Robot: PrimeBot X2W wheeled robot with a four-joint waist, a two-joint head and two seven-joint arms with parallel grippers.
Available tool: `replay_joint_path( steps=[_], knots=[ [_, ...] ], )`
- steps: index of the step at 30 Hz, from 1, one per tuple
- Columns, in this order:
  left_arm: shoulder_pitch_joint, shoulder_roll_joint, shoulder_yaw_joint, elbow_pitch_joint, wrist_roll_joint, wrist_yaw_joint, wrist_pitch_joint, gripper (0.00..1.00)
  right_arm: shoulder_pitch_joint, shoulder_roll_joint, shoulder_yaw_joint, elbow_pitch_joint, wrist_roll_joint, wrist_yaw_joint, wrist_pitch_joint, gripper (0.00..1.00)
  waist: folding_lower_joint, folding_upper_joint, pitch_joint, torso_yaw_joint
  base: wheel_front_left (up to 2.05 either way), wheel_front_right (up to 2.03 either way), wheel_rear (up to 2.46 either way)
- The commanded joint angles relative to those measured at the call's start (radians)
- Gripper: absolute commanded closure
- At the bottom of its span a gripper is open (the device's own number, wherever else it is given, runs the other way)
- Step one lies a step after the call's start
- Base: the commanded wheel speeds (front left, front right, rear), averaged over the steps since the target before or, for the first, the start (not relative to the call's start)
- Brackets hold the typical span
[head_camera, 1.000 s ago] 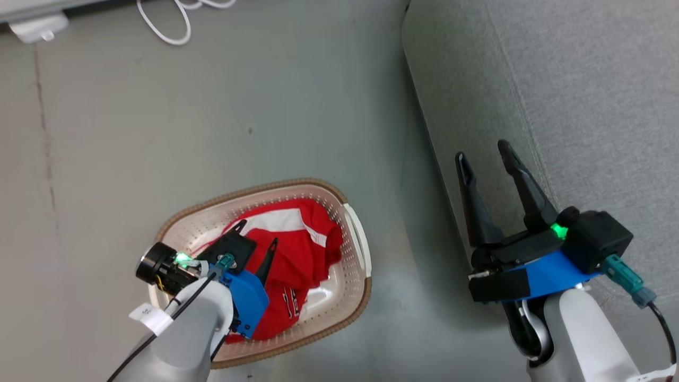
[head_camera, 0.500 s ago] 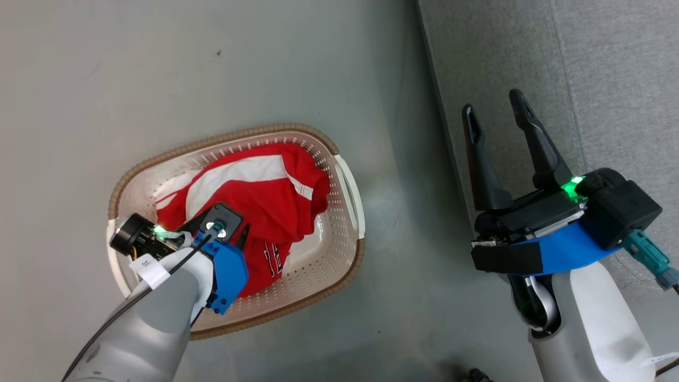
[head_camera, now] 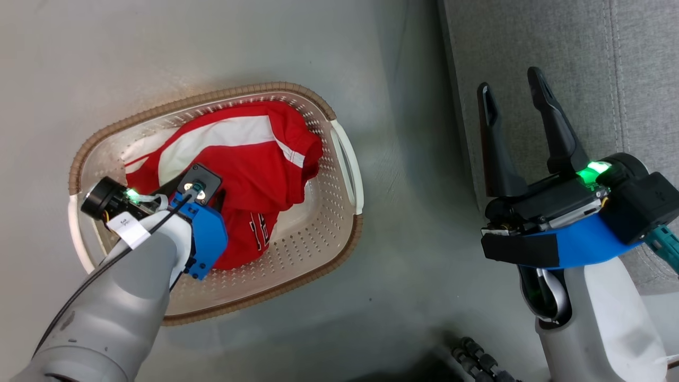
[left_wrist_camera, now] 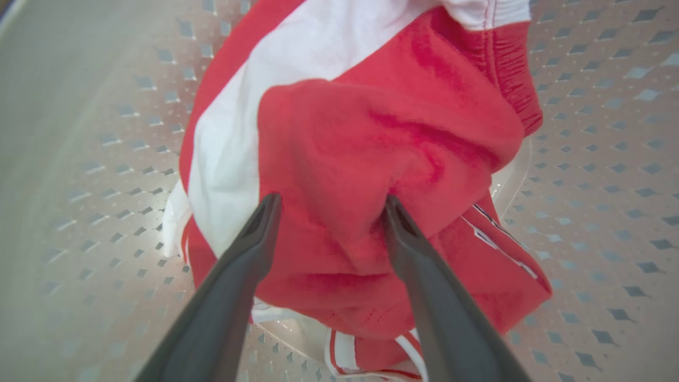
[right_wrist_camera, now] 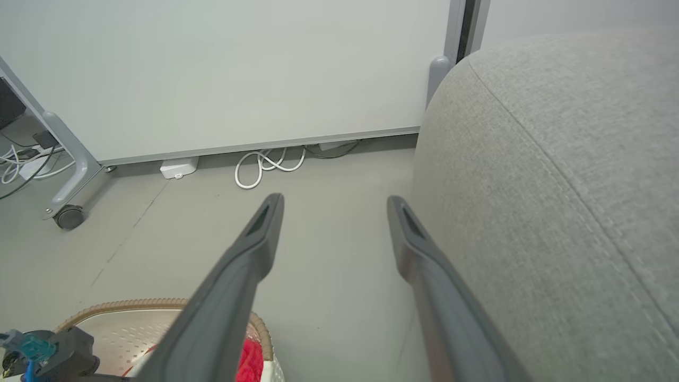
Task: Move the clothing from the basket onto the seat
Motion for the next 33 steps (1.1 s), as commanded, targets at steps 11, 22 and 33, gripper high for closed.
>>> replay_joint_path(
  steps=[11, 22, 33],
  knots=[
    [-0.073, 0.029, -0.058, 0.011, -0.025, -0.001, 0.036, 0.0, -0.01, -0.003, -0.007, -0.028, 0.005, 0.002, -0.004, 0.0, -0.0001, 0.0, 0.077, -0.021, 0.0, 0.0, 0.0],
    [-0.094, 0.02, -0.1, 0.015, -0.043, -0.001, 0.035, 1.0, -0.006, -0.003, -0.006, -0.028, 0.001, 0.002, -0.004, 0.0, -0.0001, 0.0, 0.09, -0.021, 0.0, 0.0, 0.0],
    [-0.072, -0.005, -0.126, 0.016, -0.07, -0.001, -0.011, 1.0, -0.005, -0.003, -0.009, -0.014, -0.008, 0.002, -0.004, 0.0, -0.0001, 0.0, 0.039, 0.001, 0.0, 0.0, 0.0]
  ],
)
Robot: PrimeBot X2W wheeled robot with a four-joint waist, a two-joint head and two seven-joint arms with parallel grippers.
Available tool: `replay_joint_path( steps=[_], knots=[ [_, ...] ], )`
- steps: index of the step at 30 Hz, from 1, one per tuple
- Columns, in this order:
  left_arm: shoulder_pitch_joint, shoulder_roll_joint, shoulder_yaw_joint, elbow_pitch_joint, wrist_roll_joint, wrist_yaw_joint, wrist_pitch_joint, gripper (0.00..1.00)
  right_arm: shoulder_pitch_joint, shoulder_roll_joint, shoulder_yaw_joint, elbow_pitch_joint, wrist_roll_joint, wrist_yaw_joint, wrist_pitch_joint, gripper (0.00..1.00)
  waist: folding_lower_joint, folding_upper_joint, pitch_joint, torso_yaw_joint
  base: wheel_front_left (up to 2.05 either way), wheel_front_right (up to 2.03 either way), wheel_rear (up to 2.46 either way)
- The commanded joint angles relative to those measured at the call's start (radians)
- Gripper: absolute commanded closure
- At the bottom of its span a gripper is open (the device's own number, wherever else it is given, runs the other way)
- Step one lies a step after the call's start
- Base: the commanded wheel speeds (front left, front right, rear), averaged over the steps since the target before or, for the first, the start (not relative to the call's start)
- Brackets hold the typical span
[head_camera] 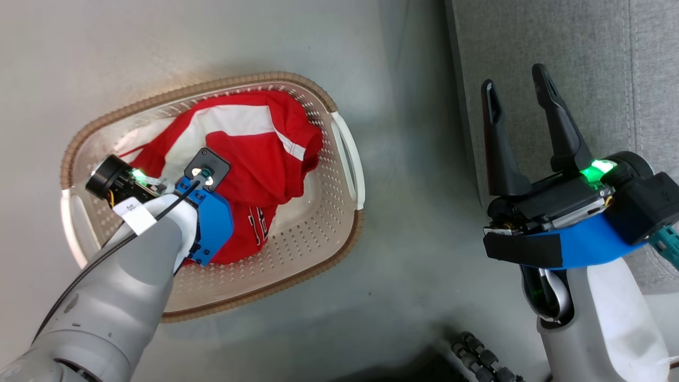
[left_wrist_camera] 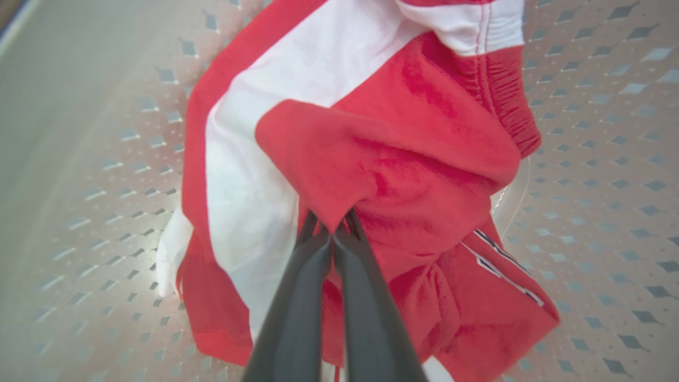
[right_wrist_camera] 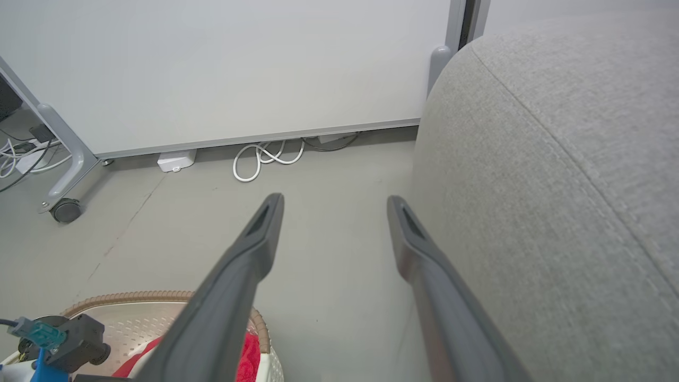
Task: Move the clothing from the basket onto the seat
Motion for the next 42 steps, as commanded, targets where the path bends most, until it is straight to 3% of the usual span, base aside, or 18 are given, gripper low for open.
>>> replay_joint_path(
  steps=[1, 25, 42],
  knots=[
    [0.003, -0.003, -0.003, 0.001, -0.008, -0.001, -0.009, 1.0, -0.007, -0.003, 0.0, 0.004, -0.007, 0.002, -0.004, 0.0, 0.0, 0.0, -0.016, 0.007, 0.0, 0.0, 0.0],
    [0.123, -0.068, -0.046, -0.042, -0.102, -0.001, -0.135, 1.0, 0.055, -0.003, -0.01, 0.071, -0.032, 0.002, -0.004, 0.0, 0.0, 0.0, -0.295, 0.102, 0.0, 0.0, 0.0],
    [0.252, -0.036, 0.082, -0.249, -0.097, 0.029, -0.136, 1.0, 0.151, -0.003, -0.014, 0.124, -0.038, 0.002, -0.004, 0.0, 0.0, 0.0, -0.519, 0.17, 0.0, 0.0, 0.0]
  ],
)
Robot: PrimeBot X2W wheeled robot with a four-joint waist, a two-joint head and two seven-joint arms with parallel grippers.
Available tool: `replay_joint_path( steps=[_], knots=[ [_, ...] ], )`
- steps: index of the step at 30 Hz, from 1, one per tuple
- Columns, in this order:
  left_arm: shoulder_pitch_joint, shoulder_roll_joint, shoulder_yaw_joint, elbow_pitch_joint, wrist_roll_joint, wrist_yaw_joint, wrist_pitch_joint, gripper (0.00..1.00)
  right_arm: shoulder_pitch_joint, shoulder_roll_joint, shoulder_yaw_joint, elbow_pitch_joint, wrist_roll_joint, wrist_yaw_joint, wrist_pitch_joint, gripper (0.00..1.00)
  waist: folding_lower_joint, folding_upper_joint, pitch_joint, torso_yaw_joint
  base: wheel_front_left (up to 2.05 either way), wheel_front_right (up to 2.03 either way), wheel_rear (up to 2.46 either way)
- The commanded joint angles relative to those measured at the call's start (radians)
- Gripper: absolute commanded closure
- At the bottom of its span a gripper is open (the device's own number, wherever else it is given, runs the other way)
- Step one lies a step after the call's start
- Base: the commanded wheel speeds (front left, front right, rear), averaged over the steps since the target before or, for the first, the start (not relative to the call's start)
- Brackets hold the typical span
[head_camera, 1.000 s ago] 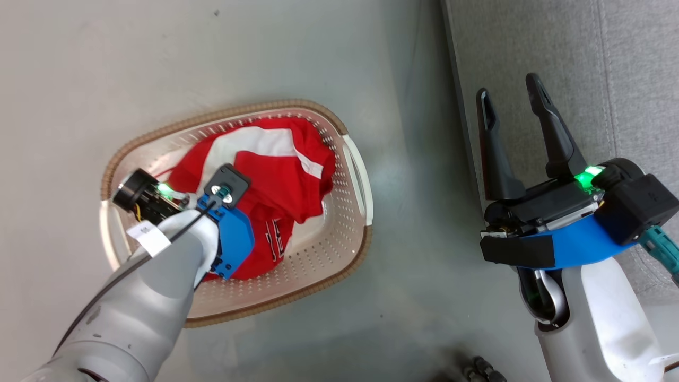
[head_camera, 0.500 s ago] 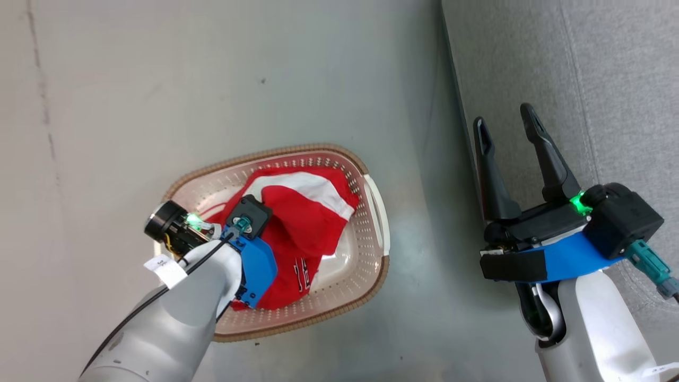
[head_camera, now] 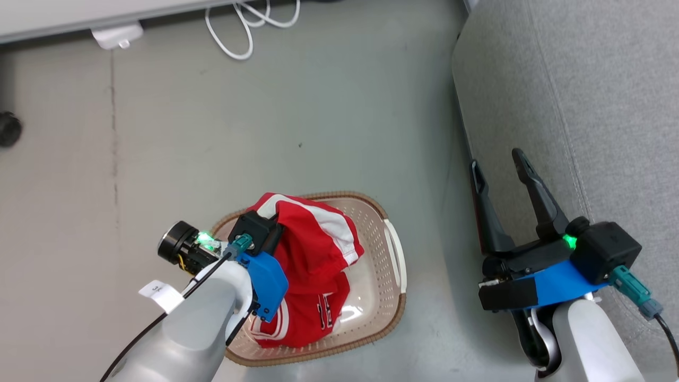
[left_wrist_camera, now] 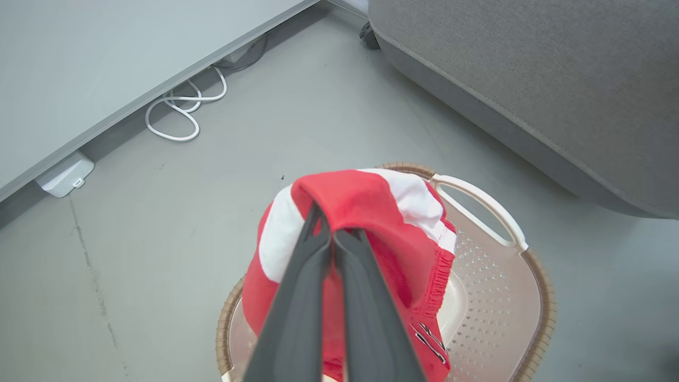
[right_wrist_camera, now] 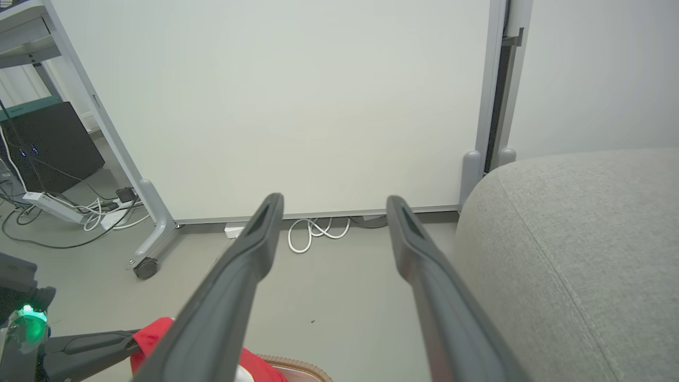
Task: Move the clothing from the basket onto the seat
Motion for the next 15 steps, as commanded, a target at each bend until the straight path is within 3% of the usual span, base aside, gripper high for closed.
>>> replay_joint_path(
  steps=[1, 15],
  knots=[
    [0.014, 0.009, 0.016, -0.013, 0.005, 0.004, -0.005, 1.0, 0.016, -0.004, 0.0, 0.008, 0.002, 0.002, -0.004, 0.0, 0.0002, -0.0001, -0.046, 0.018, 0.0, 0.0, 0.0],
    [0.098, 0.034, 0.156, -0.193, 0.051, -0.006, -0.005, 1.0, 0.106, -0.004, -0.007, 0.041, 0.011, 0.002, -0.004, 0.0, 0.0002, -0.0001, -0.214, 0.066, 0.0, 0.0, 0.0]
  ],
)
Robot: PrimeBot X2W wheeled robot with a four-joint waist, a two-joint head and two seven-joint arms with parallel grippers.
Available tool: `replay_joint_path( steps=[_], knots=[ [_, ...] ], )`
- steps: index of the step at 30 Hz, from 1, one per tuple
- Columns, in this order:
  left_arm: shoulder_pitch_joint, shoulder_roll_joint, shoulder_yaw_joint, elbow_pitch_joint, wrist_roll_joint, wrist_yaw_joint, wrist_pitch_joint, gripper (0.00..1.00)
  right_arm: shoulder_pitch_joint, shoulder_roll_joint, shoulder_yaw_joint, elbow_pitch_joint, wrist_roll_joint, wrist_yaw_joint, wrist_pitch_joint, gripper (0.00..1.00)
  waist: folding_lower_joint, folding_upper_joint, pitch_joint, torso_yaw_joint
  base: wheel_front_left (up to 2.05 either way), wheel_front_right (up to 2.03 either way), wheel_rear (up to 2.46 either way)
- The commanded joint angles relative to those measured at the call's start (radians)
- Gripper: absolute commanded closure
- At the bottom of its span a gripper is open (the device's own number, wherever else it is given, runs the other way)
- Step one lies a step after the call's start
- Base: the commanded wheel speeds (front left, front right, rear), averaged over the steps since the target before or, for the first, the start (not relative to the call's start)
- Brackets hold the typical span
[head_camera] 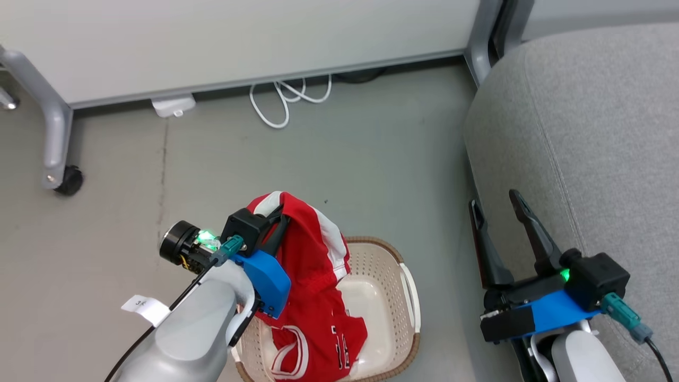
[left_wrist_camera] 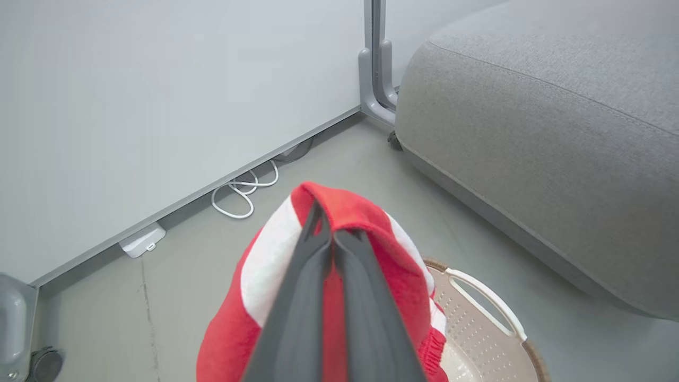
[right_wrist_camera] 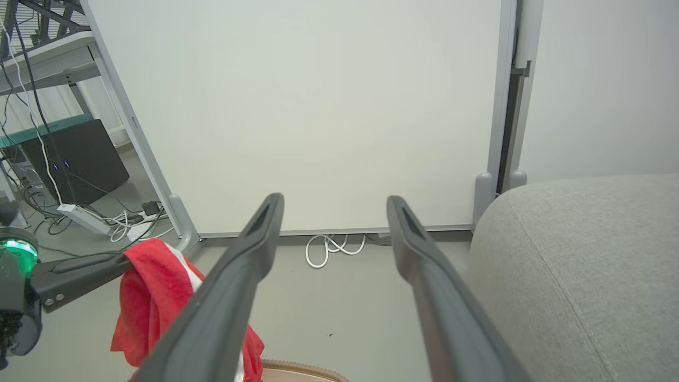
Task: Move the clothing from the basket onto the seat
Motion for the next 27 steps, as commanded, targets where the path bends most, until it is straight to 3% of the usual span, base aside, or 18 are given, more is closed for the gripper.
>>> replay_joint_path(
  steps=[1, 15, 27],
  knots=[
    [0.018, 0.008, 0.019, -0.023, 0.007, -0.004, -0.005, 1.0, 0.022, -0.004, 0.0, 0.005, 0.006, 0.002, -0.004, 0.0, 0.0002, -0.0001, -0.037, 0.015, 0.0, 0.0, 0.0],
    [0.033, -0.008, 0.124, -0.168, 0.015, -0.018, -0.005, 1.0, 0.095, -0.004, -0.001, 0.012, 0.014, 0.002, -0.004, 0.0, 0.0002, -0.0001, -0.135, 0.04, 0.0, 0.0, 0.0],
    [-0.015, -0.014, 0.105, -0.286, 0.0, -0.021, 0.001, 1.0, 0.136, -0.004, 0.0, 0.017, 0.023, 0.002, -0.004, 0.0, 0.0002, -0.0001, -0.185, 0.05, 0.0, 0.0, 0.0]
  ],
)
